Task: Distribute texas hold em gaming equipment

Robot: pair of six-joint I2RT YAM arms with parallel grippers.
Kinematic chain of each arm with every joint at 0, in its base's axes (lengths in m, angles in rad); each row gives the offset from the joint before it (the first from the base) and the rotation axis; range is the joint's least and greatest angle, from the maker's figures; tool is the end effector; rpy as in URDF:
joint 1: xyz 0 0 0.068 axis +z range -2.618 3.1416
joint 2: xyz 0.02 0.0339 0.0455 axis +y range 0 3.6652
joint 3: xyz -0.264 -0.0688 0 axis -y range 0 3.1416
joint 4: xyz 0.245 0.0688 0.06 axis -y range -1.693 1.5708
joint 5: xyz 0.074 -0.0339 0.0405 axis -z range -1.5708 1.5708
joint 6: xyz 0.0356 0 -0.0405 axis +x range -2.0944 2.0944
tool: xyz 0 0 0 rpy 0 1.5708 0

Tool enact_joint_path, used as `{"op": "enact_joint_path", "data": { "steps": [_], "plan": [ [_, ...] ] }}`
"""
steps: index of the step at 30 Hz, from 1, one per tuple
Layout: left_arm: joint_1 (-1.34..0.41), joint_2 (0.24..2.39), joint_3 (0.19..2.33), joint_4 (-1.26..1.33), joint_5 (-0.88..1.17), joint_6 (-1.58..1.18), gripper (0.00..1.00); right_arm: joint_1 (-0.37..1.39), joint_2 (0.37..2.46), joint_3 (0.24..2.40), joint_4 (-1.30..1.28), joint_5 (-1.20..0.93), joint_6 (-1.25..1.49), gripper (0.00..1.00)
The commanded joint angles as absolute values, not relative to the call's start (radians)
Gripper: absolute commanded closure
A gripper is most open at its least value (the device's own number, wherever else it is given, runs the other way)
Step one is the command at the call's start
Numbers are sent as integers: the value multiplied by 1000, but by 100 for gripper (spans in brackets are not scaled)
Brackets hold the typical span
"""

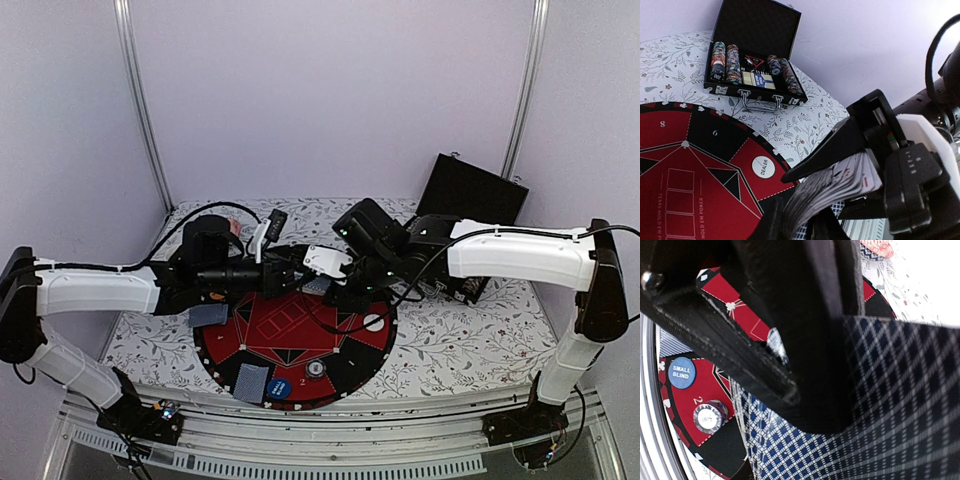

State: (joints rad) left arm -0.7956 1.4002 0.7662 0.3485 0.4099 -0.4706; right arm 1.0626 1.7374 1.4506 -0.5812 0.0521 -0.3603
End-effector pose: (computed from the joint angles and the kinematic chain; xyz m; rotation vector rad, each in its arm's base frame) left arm 0.2071 -0.2317 0.2468 0.6321 1.9276 -1.2238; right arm 0.1897 0.3368 0.2785 -1.5839 1.8733 0.2493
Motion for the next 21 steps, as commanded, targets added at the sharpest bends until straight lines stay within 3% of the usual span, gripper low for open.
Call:
{"op": "enact_joint_path", "data": {
  "steps": [1,13,21],
  "plan": [
    [-794,1353,733,307,354,-436,86,1071,1728,1438,-554,40,-355,60],
    [-789,1307,719,252,315,-420,62,1072,1727,1439,-554,40,-357,60],
    [-784,1292,717,218,293,-408,61,1072,1729,1440,-558,41,-357,60]
  ]
}}
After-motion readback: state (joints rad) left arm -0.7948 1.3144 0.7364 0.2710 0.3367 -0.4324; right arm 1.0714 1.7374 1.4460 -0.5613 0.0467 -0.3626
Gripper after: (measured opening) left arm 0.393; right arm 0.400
